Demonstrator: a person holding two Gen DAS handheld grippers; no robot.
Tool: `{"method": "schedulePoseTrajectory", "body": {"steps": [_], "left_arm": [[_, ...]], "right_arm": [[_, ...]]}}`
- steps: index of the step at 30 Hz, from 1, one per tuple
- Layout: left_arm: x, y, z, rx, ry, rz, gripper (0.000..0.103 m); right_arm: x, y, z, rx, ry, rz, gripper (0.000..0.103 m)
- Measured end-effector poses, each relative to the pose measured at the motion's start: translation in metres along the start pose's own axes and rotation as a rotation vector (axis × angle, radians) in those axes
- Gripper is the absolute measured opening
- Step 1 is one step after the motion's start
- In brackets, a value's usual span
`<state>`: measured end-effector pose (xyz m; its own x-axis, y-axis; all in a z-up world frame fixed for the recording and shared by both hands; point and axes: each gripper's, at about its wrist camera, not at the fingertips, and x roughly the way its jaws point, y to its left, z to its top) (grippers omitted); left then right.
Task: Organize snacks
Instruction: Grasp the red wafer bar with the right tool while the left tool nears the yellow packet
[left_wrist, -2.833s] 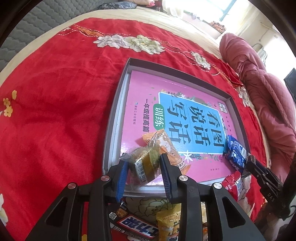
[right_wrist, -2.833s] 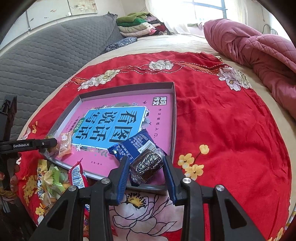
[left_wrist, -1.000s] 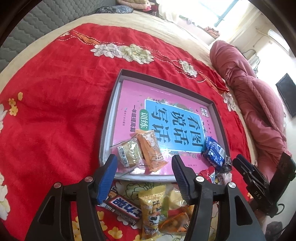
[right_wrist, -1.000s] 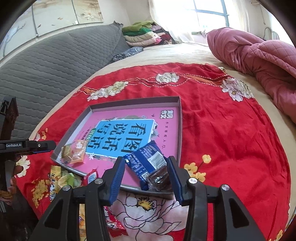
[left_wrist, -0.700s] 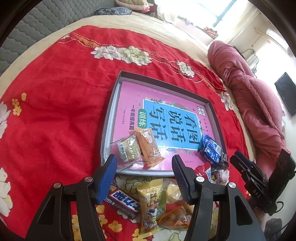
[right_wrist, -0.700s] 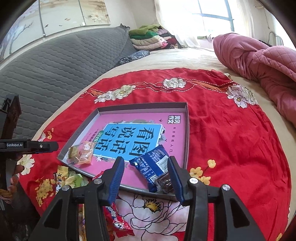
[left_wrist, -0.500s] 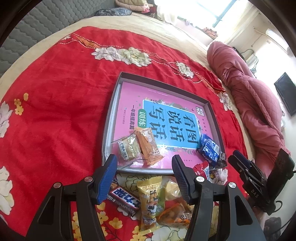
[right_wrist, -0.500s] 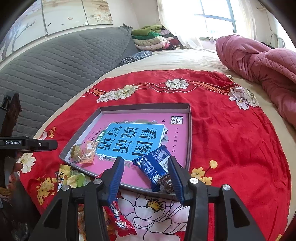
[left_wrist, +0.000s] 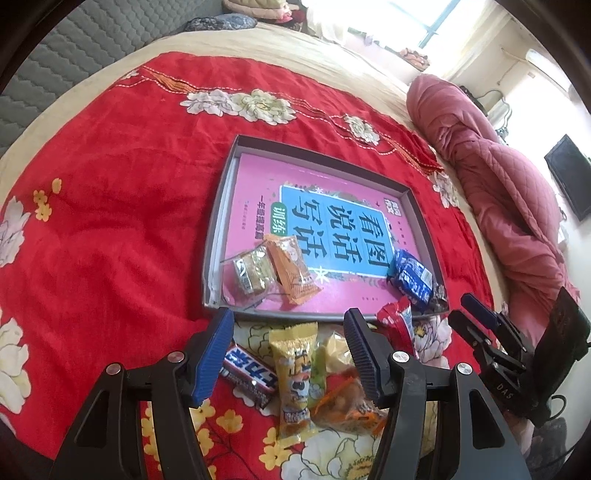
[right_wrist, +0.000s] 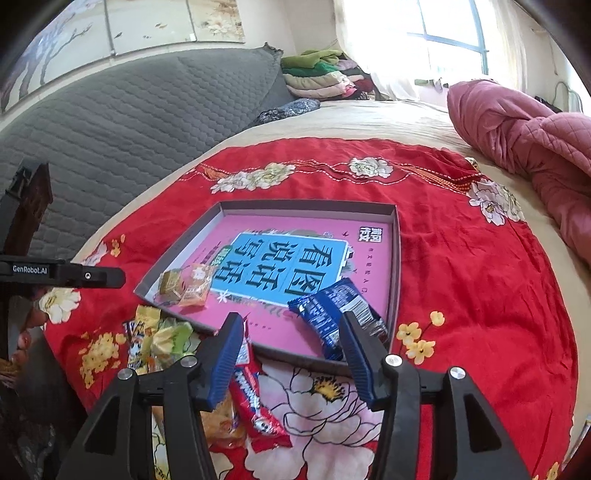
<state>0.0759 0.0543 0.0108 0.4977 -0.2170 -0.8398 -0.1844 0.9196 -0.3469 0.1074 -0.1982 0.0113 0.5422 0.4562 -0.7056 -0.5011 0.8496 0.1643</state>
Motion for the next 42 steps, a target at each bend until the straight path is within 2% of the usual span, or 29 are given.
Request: {"method": "schedulePoseTrajectory", "body": {"steps": [5,17,25,42], "left_arm": [[0.0,-0.001,-0.007,0.01,0.015,-0.001,0.064],[0.004,-0.008,-0.022,0.049,0.049,0.003,0.064],[0.008,-0.009,-0.036,0.068,0.074,0.014,0.064],[0.023,-0.015,-0.061,0.072,0.153,-0.016,0.064]], "right_arm": [[-0.001,0.009,-0.005,-0.027,0.017,0.007,0.054],[-0.001,0.017,-0.016,0.011,0.066,0.063,0.054],[0.0,0.021,-0.021,0.004,0.088,0.063,0.054],[0.005,0.024,-0.03,0.016,0.143,0.071,0.054]]}}
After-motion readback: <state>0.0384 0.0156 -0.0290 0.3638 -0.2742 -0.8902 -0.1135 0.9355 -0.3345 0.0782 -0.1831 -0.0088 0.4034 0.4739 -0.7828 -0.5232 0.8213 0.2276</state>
